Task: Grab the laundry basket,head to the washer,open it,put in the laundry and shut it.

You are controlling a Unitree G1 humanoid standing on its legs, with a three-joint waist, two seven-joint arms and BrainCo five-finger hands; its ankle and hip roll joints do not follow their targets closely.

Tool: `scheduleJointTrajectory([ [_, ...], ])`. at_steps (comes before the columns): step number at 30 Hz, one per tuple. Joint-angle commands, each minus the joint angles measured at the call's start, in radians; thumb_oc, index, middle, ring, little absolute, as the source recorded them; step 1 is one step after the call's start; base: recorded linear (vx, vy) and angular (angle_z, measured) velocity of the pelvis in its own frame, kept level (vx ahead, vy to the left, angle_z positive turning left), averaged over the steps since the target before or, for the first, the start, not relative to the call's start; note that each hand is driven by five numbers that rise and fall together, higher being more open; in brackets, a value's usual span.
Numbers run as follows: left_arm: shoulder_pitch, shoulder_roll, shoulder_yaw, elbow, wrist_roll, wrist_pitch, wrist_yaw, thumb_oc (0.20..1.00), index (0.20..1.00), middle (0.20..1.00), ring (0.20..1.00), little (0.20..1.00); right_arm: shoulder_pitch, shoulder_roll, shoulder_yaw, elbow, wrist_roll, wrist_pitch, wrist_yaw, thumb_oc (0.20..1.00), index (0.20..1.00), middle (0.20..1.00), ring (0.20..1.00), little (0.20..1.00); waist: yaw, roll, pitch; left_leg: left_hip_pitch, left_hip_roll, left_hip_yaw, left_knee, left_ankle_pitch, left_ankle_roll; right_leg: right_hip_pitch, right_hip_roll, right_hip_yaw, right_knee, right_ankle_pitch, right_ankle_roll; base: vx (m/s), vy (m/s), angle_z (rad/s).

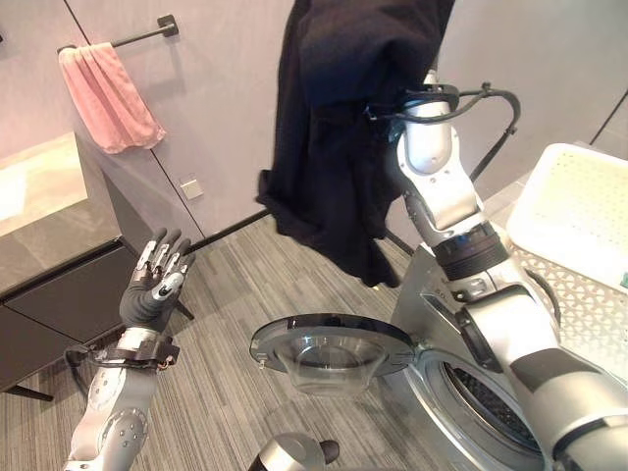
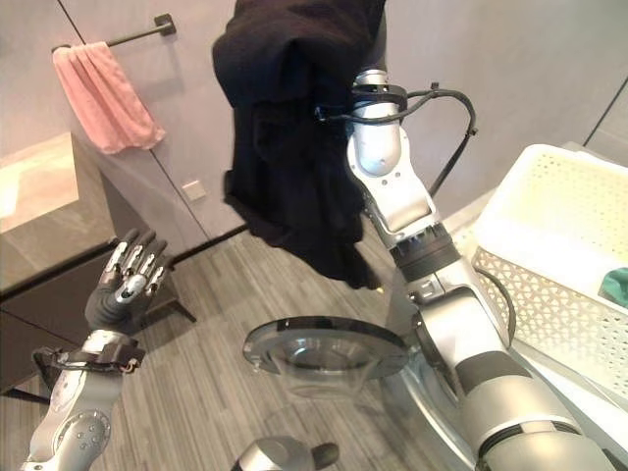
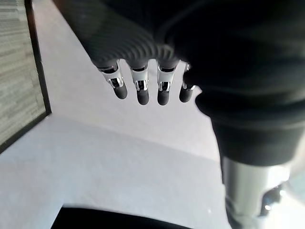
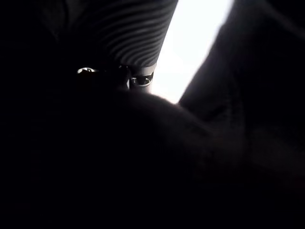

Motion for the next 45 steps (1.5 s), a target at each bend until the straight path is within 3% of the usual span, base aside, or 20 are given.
scheduleJointTrajectory([
  [1,0.035,0.05,-0.04,-0.019,-0.064,-0.038,-0.027,1.0,1.0,1.0,1.0,1.0,-0.157,0.073,0.058,0.026,0.064,-0.051,0.01,0.2,0.2,0.2,0.2,0.2,0.0,-0.003,-0.147,0.011,0.04,-0.045,-0.139,0.118,0.04,-0.057,-0.003,0.033,-0.002,0.113,-0.055,0.0,-0.021,0.09],
  [2,0.009,0.007,-0.095,0.041,-0.172,0.027,-0.065,1.0,1.0,1.0,1.0,1.0,-0.176,0.105,0.07,0.019,0.112,-0.062,0.016,0.2,0.2,0.2,0.2,0.2,-0.012,-0.018,-0.15,0.018,0.048,-0.044,-0.139,0.092,0.036,-0.049,0.007,0.043,-0.002,0.087,-0.058,0.06,-0.096,0.02],
  [3,0.007,-0.011,-0.103,0.06,-0.203,0.041,-0.067,1.0,1.0,1.0,1.0,1.0,-0.176,0.127,0.066,0.005,0.149,-0.069,0.025,0.2,0.2,0.2,0.2,0.2,-0.016,-0.022,-0.15,0.018,0.049,-0.044,-0.139,0.091,0.035,-0.049,0.008,0.041,-0.002,0.087,-0.059,0.06,-0.111,0.0],
  [4,0.003,-0.018,-0.096,0.105,-0.22,0.04,-0.068,1.0,1.0,1.0,1.0,1.0,-0.189,0.143,0.075,-0.015,0.219,-0.082,0.04,0.2,0.2,0.2,0.2,0.2,-0.031,-0.032,-0.153,0.018,0.051,-0.043,-0.139,0.087,0.031,-0.051,0.012,0.043,-0.002,0.084,-0.063,-0.01,-0.016,-0.09],
  [12,-0.051,-0.071,-0.092,0.115,-0.264,0.029,-0.06,1.0,1.0,1.0,1.0,1.0,-0.22,0.181,0.111,-0.026,0.251,-0.072,0.065,0.2,0.2,0.2,0.2,0.2,-0.052,-0.057,-0.163,0.013,0.053,-0.027,-0.139,0.083,0.028,-0.063,0.016,0.057,-0.002,0.089,-0.061,-0.02,0.0,-0.01],
  [14,-0.058,-0.078,-0.092,0.106,-0.268,0.026,-0.061,1.0,1.0,1.0,1.0,1.0,-0.218,0.184,0.115,-0.02,0.248,-0.069,0.068,0.2,0.2,0.2,0.2,0.2,-0.053,-0.058,-0.163,0.014,0.054,-0.023,-0.139,0.082,0.029,-0.064,0.017,0.06,-0.002,0.09,-0.06,-0.06,0.048,-0.07],
  [15,-0.065,-0.085,-0.091,0.099,-0.271,0.02,-0.062,1.0,1.0,1.0,1.0,1.0,-0.221,0.179,0.118,-0.01,0.246,-0.066,0.071,0.2,0.2,0.2,0.2,0.2,-0.052,-0.053,-0.163,0.005,0.046,-0.024,-0.139,0.109,0.031,-0.074,0.008,0.052,-0.002,0.117,-0.057,-0.09,0.104,-0.12],
  [23,-0.124,-0.1,-0.113,0.056,-0.261,0.002,-0.051,1.0,1.0,1.0,1.0,1.0,-0.209,0.264,0.156,0.079,0.334,-0.045,0.127,0.2,0.2,0.2,0.2,0.2,-0.058,-0.065,-0.166,0.003,0.047,0.0,-0.139,0.104,0.039,-0.088,0.005,0.081,-0.002,0.129,-0.053,-0.03,0.025,-0.09],
  [30,-0.168,-0.06,-0.184,-0.02,-0.206,-0.004,-0.061,1.0,1.0,1.0,1.0,1.0,-0.24,0.311,0.167,0.185,0.282,-0.021,0.124,0.2,0.2,0.2,0.2,0.2,-0.056,-0.065,-0.162,0.002,0.046,0.011,-0.139,0.102,0.047,-0.098,0.002,0.096,-0.002,0.141,-0.049,-0.01,0.005,-0.07],
  [37,-0.146,0.008,-0.2,-0.109,-0.107,-0.017,-0.076,1.0,1.0,1.0,1.0,1.0,-0.25,0.301,0.154,0.267,0.264,-0.018,0.119,0.2,0.2,0.2,0.2,0.2,-0.051,-0.065,-0.16,0.002,0.045,0.017,-0.139,0.1,0.051,-0.103,0.001,0.107,-0.002,0.144,-0.046,0.0,0.009,-0.06],
  [45,-0.146,0.044,-0.227,-0.134,-0.044,-0.02,-0.06,1.0,1.0,1.0,1.0,1.0,-0.219,0.328,0.15,0.325,0.328,-0.017,0.144,0.2,0.2,0.2,0.2,0.2,-0.047,-0.054,-0.152,0.002,0.045,0.016,-0.139,0.102,0.052,-0.105,0.002,0.11,-0.002,0.146,-0.046,0.0,0.0,-0.03],
])
